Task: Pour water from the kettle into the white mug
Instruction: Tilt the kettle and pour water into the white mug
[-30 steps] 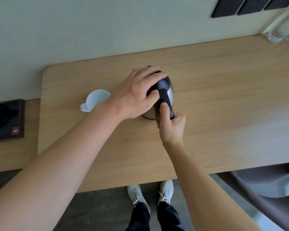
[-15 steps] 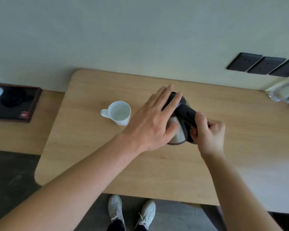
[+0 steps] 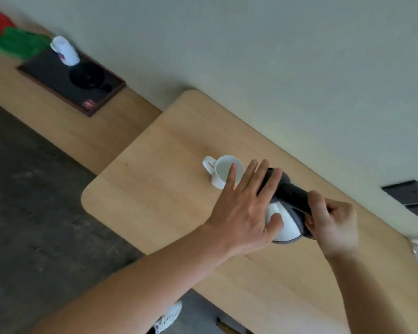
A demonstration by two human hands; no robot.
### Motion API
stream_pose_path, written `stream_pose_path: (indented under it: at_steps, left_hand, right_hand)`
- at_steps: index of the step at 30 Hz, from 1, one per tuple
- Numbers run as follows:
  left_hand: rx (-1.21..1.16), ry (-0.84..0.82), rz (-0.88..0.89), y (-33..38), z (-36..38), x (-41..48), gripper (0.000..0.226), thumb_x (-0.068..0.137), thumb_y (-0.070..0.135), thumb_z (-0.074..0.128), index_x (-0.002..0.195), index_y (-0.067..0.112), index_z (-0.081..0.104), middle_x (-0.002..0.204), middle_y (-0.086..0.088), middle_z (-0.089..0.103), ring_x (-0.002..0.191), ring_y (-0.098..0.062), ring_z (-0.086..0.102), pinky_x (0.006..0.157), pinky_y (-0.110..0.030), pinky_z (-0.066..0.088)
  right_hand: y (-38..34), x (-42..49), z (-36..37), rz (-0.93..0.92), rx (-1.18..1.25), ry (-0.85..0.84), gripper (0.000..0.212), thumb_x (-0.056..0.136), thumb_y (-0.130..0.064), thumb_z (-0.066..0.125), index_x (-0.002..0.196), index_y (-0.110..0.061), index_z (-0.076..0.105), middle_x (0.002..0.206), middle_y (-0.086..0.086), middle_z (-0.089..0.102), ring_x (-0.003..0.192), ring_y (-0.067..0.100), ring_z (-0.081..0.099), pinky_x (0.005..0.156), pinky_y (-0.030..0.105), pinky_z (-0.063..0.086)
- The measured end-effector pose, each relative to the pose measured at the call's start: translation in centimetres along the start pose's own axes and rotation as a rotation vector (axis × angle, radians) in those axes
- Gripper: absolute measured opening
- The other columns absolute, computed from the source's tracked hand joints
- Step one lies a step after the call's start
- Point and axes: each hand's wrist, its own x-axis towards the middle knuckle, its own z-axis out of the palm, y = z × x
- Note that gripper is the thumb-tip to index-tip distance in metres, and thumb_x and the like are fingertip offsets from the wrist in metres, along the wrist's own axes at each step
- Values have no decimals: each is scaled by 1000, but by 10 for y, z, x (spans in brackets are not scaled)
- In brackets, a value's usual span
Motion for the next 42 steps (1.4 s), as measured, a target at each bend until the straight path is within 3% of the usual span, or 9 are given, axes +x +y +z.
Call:
stream_pose_path:
  at_steps: [7,11,16,29,35,42]
  left_hand:
    - [-63,25,-77,-11,7,9,81,93,46,33,165,13,17,175,-17,17,164,-32,4,128,-60,-1]
    - [-78,19,-114,-13,9,13,82,94,46,39,166,14,15,175,-16,17,164,-33,2,127,-59,-6]
    - [-80,16,-137,-15,9,14,82,95,46,43,166,15,14,175,-16,17,164,-34,1,127,-60,-5]
    - [-76,10,-115,-15,11,20,85,92,45,41,165,8,18,173,-24,18,163,-34,6,130,-49,-2]
    - [-63,21,-121,-13,12,21,85,92,45,42,165,8,18,173,-24,20,163,-34,10,130,-49,-3]
    - [-52,30,-123,-12,13,22,86,90,45,42,164,9,19,172,-24,23,163,-35,12,130,-50,-1]
  right_hand:
    - [-11,16,10,-35,-176,2,54,78,-55,50,57,-5,44,53,12,38,57,24,37,60,38,35]
    - [-15,24,10,-65,-269,-6,54,80,-56,49,58,-6,49,50,13,39,54,25,40,45,37,29]
    - [-20,26,13,-2,-264,-15,60,78,-53,50,56,1,39,54,14,39,58,27,38,63,37,33]
    - [-20,32,13,-11,-281,0,63,74,-57,49,56,4,43,52,16,41,56,27,40,63,37,35]
    - [-20,33,13,-37,-295,-7,56,75,-59,48,61,-4,52,51,15,41,55,28,40,63,37,35]
    - [-21,36,12,-16,-310,3,63,74,-58,50,61,4,47,58,43,44,56,27,43,62,41,40]
